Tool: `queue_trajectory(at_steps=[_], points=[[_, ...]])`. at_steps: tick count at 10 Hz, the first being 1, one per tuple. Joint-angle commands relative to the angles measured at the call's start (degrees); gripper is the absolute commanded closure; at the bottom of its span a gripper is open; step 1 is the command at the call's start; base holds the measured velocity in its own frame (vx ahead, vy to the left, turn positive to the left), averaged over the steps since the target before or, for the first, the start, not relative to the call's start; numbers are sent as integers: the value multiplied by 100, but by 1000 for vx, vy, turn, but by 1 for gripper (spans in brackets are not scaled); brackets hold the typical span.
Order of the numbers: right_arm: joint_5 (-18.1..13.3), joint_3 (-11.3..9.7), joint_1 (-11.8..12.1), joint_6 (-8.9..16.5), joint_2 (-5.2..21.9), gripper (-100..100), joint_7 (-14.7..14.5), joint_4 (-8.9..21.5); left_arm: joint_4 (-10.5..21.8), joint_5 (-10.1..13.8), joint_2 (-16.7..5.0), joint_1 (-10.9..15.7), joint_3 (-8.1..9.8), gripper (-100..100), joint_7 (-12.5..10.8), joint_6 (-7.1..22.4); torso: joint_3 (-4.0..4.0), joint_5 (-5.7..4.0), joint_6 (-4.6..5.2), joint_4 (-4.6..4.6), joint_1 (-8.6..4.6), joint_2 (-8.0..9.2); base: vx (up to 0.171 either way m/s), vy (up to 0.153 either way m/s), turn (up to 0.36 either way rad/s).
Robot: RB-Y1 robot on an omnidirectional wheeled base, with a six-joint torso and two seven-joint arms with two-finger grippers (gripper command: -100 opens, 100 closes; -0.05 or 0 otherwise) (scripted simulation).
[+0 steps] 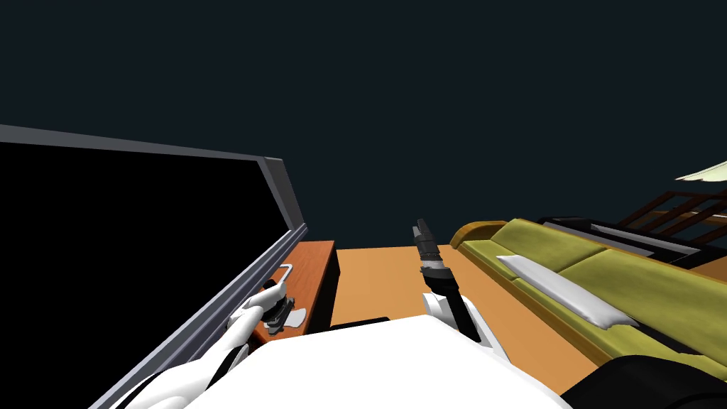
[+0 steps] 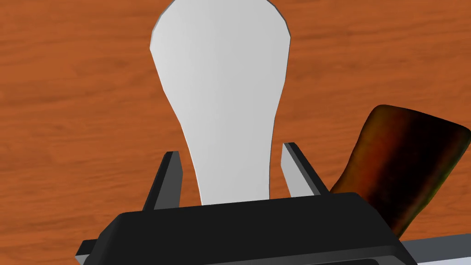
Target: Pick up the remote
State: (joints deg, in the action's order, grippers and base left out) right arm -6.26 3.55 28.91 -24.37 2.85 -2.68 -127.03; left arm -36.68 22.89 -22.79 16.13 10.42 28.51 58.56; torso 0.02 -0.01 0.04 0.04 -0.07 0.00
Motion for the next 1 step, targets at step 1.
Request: queue_trajectory(at_steps=[1], points=[[0,0,0,0,0,0,0,0,0,0,0,0,0,0,0,0,0,0,0,0,0,0,0,0,0]])
